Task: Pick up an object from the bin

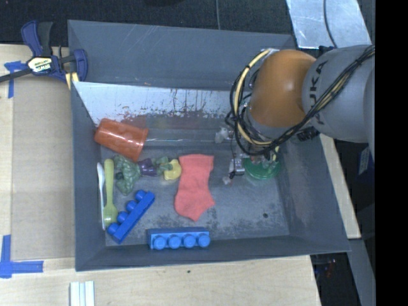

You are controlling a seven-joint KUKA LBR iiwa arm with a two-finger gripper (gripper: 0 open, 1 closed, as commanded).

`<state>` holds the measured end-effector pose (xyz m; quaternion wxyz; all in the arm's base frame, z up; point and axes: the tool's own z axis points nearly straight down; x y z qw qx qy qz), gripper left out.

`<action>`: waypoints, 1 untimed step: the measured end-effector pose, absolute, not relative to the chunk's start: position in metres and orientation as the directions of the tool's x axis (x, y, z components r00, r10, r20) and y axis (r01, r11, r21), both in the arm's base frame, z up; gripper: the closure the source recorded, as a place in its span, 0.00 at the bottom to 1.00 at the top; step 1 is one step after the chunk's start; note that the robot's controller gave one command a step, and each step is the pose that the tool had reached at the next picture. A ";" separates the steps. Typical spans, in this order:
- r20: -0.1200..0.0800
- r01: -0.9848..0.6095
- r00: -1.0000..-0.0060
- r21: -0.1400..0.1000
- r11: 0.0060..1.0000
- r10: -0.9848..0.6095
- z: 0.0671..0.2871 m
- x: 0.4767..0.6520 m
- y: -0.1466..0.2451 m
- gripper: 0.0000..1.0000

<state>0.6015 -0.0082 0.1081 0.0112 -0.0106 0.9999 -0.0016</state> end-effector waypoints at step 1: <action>-0.023 -0.167 -0.986 -0.008 0.986 -0.167 0.102 0.597 0.029 0.00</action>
Offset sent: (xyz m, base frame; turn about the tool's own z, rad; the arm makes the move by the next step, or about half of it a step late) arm -0.0069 0.0776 -0.0090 -0.1581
